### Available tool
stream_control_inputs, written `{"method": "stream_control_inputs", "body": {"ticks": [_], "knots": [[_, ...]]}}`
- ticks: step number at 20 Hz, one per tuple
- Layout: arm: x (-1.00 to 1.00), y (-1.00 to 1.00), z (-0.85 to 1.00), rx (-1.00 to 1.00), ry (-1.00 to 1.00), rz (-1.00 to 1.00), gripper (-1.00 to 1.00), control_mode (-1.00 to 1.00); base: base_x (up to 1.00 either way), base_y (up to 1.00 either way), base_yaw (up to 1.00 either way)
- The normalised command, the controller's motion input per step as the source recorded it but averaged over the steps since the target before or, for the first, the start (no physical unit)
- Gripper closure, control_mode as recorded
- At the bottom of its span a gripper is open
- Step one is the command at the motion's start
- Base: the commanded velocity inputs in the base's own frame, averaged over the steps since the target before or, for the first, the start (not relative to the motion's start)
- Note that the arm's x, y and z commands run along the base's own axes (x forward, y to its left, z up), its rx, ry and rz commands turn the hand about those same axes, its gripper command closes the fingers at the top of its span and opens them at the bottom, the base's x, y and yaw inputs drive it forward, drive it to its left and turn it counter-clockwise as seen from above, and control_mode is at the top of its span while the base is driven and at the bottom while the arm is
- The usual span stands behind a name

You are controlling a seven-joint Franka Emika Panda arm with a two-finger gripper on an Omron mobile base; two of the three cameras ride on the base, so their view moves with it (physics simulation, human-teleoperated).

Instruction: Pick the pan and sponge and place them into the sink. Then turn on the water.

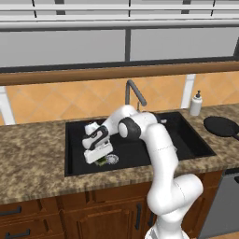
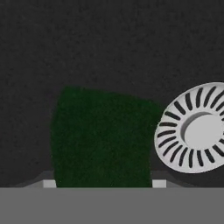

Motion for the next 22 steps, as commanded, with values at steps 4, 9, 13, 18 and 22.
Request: {"method": "stream_control_inputs", "body": {"ticks": [4,9,13,18,22], "knots": [[0.06,0.01,-0.26,0.05,0.00,0.00,1.00,-1.00,0.00,0.00,0.00],[0.04,0.10,-0.12,0.01,0.00,0.00,-1.00,-1.00,0.00,0.00,0.00],[0.04,0.00,0.01,0.00,0.00,0.00,-1.00,-1.00,0.00,0.00,0.00],[0.00,0.00,0.48,0.00,-0.06,0.00,-1.00,-1.00,0.00,0.00,0.00],[-0.23,0.00,0.98,0.03,-0.19,0.00,-1.00,-1.00,0.00,0.00,0.00]]}}
